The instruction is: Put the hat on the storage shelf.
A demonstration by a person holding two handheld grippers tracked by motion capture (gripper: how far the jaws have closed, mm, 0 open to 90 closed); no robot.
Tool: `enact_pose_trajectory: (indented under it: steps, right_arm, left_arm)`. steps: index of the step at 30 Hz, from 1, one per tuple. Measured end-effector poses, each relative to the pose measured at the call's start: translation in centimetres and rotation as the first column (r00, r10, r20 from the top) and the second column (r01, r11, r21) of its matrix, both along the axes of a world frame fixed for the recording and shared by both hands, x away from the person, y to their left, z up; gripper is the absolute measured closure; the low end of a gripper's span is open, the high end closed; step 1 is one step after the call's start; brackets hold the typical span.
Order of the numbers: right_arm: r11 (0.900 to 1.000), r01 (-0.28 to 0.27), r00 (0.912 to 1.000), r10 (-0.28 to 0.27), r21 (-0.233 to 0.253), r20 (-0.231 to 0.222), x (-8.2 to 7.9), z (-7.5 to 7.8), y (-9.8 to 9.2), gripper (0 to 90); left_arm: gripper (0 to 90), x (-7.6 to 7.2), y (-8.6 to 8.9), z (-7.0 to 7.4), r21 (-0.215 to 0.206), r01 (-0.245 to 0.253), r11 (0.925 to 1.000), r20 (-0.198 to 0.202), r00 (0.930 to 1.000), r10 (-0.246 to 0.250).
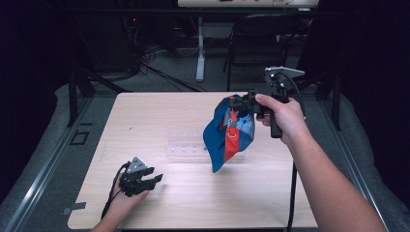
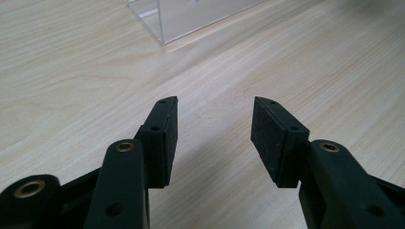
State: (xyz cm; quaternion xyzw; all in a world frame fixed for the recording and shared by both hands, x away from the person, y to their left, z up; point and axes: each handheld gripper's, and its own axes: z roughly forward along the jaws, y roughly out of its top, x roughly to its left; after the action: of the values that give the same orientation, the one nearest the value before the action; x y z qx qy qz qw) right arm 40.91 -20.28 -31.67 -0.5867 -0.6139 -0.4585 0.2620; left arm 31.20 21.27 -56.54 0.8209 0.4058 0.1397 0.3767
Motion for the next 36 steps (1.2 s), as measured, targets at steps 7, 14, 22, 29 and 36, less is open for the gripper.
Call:
enact_pose_trajectory:
  steps: [7, 14, 22, 29, 36]
  right_arm:
    - [1.000, 0.004, 0.9999, -0.005, 0.013, 0.015, 0.4, 0.3, 0.6, 78.1]
    - [1.000, 0.007, 0.9997, -0.007, 0.018, 0.023, 0.7, 0.3, 0.8, 78.1]
    - [0.999, 0.019, 0.9996, -0.020, 0.029, 0.019, 0.9, 0.0, 0.6, 78.1]
    - [1.000, 0.011, 0.9997, -0.012, 0.028, 0.022, 0.9, -0.1, 0.8, 78.1]
    - [0.999, 0.016, 0.9996, -0.017, 0.033, 0.024, 0.9, -0.1, 0.8, 78.1]
  left_arm:
    - [50.9, -0.7, -1.6, 1.2, -0.049, 0.045, 0.9977, 0.063, 0.9971, -0.042]
    - [51.4, -1.8, -6.4, 2.9, -0.039, 0.173, 0.9841, 0.174, 0.9710, -0.164]
    - [50.0, -1.7, -11.4, 3.6, -0.062, 0.243, 0.9681, 0.211, 0.9512, -0.225]
    - [49.6, -0.8, -13.6, 3.9, -0.073, 0.201, 0.9768, 0.238, 0.9547, -0.179]
    - [52.2, -0.2, -15.0, 3.7, -0.049, 0.190, 0.9805, 0.235, 0.9564, -0.174]
